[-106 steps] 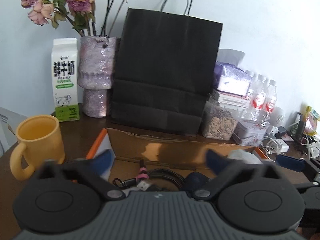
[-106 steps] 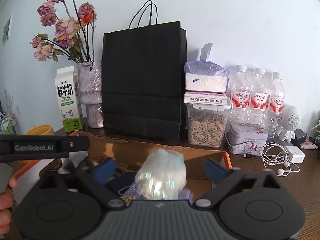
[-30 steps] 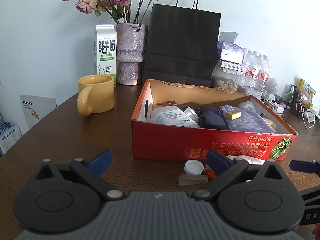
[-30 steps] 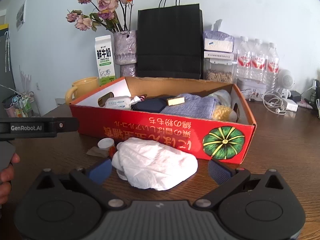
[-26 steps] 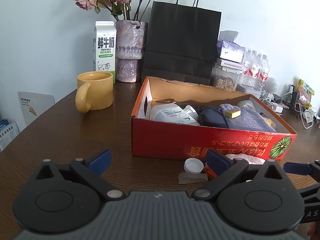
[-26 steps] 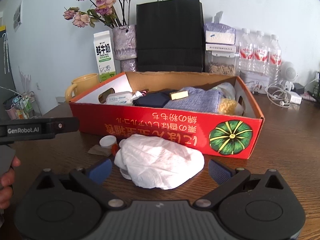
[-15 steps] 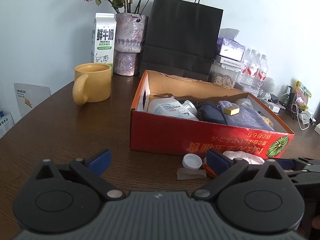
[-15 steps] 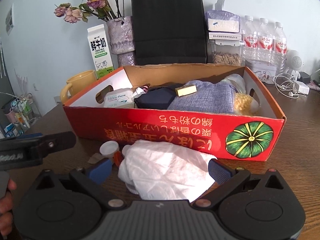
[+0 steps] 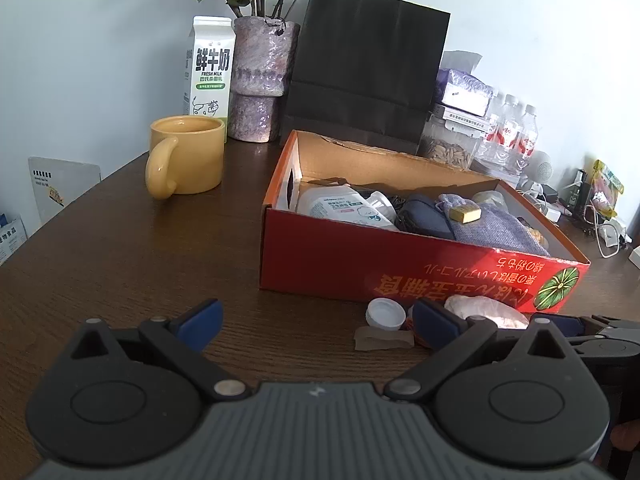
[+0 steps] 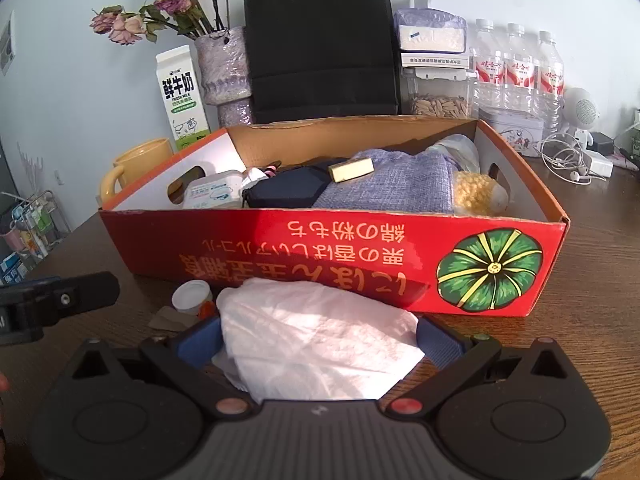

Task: Organize objects
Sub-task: 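Reach the right tool to the white cloth and close on it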

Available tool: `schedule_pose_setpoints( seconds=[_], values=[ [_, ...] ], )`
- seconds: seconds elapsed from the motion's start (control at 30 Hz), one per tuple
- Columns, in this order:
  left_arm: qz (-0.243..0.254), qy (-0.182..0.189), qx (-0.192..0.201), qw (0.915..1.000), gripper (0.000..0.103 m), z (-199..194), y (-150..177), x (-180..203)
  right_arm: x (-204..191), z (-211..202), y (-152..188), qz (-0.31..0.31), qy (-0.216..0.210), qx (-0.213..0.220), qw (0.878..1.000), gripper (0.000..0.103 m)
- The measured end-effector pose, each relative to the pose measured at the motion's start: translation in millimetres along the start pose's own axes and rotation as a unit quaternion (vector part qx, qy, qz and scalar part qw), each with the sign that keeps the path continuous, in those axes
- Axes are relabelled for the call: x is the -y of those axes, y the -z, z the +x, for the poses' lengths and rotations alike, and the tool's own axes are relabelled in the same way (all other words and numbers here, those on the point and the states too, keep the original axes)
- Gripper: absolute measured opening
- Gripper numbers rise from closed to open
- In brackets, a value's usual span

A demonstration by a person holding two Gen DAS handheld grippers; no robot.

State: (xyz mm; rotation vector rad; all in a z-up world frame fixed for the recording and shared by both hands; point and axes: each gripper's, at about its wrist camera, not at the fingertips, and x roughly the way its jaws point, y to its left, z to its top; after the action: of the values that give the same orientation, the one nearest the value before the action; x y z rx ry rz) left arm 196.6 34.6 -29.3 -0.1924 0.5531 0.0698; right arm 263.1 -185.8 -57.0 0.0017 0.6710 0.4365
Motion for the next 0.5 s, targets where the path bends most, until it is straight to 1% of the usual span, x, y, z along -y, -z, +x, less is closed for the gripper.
schedule_pose_setpoints(
  seconds=[0.2,0.33,0.5],
  values=[
    [0.000,-0.001,-0.002,1.0000,0.103,0.1,0.5,-0.1,0.0,-1.6,1.7,-0.005,0.003,0.002,1.000,0.099],
    [0.000,-0.002,-0.002,1.0000,0.103,0.7,0.8,-0.3,2.9,-3.7,1.6,0.000,0.004,0.007,1.000,0.092],
    [0.000,-0.003,-0.004,1.0000,0.103,1.8,1.6,0.4,2.5,-6.1,3.3,-0.007,0.004,0.012,1.000,0.087]
  ],
)
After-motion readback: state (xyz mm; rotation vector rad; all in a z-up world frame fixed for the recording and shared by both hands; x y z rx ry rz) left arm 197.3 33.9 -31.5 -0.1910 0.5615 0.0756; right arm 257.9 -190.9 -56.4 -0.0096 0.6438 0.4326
